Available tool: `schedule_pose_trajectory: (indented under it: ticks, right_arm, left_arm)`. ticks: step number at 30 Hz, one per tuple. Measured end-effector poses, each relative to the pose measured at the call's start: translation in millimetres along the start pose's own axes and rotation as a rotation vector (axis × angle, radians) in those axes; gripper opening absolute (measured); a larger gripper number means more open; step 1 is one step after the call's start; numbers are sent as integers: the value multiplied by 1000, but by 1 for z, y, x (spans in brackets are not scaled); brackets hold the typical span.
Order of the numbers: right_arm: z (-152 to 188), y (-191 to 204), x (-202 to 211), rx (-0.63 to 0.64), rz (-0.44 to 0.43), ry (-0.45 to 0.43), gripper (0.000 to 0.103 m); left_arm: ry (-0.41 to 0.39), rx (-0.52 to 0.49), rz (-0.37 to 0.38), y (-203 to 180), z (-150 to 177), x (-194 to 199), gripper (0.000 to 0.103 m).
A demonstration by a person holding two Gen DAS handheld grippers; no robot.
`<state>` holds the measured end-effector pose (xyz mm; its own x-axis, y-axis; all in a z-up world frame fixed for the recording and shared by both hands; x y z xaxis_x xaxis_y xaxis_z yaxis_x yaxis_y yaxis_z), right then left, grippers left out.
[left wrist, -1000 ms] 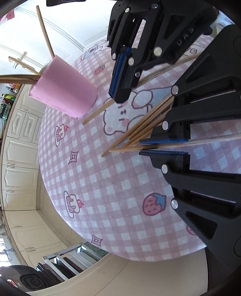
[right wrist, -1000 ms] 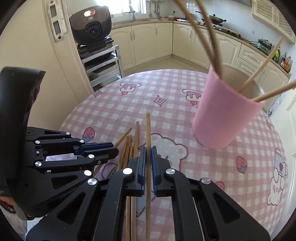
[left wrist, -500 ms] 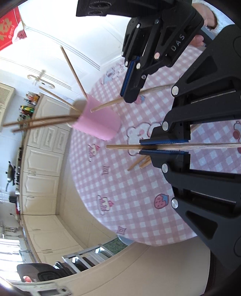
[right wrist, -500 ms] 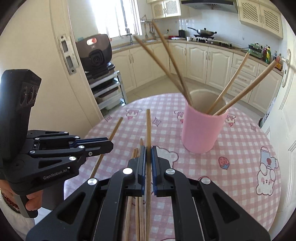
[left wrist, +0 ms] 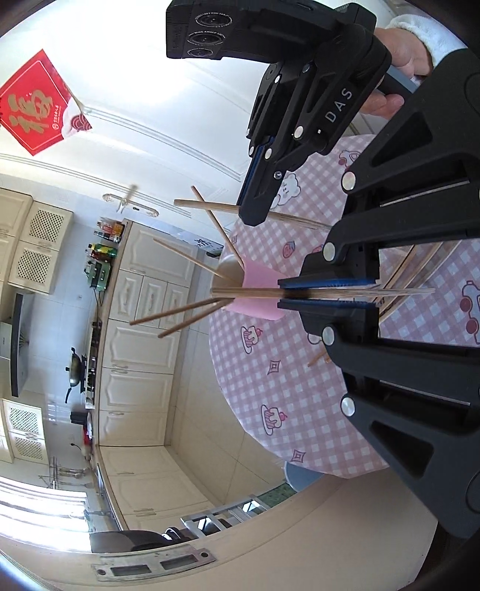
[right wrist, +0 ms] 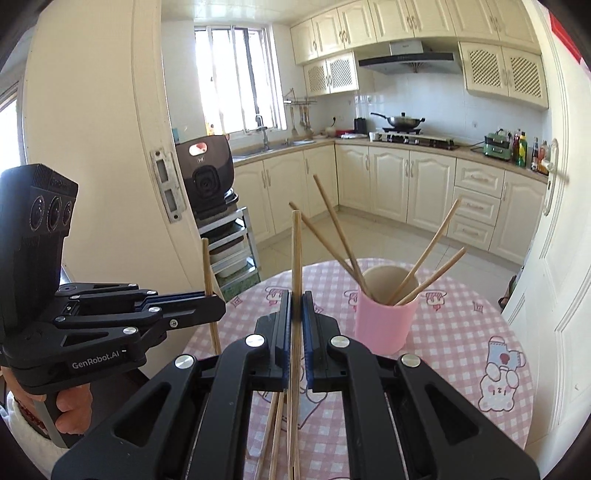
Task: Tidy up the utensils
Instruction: 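Lift both held chopsticks and carry them over the pink cup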
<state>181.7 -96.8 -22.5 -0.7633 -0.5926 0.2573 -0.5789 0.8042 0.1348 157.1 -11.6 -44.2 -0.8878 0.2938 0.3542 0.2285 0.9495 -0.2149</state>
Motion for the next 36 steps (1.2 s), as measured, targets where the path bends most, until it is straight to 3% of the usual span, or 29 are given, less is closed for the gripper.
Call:
schedule_pose_trajectory:
  ticks: [19,36]
  right_arm:
    - [-33,-31,18,6,116,-172,4]
    - [-94,-74,7,-18,159,-341,4]
  left_arm:
    - [-121,-49,30,-32,-55,3,6]
    - [-210,-77,33,-52,-126,-50,6]
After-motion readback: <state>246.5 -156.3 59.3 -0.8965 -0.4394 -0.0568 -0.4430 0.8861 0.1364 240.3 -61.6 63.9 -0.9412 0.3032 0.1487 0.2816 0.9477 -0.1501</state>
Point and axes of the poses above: each gripper's, at about its wrist camera, not at the fingertips, and x roughly against the way its jaws point, y to its left, z to its underside, the point moved 6 cm from there along -x, roughly the way its jaws point, and after that the axes turned 15 degrees about -y, right-handed, at the moved point
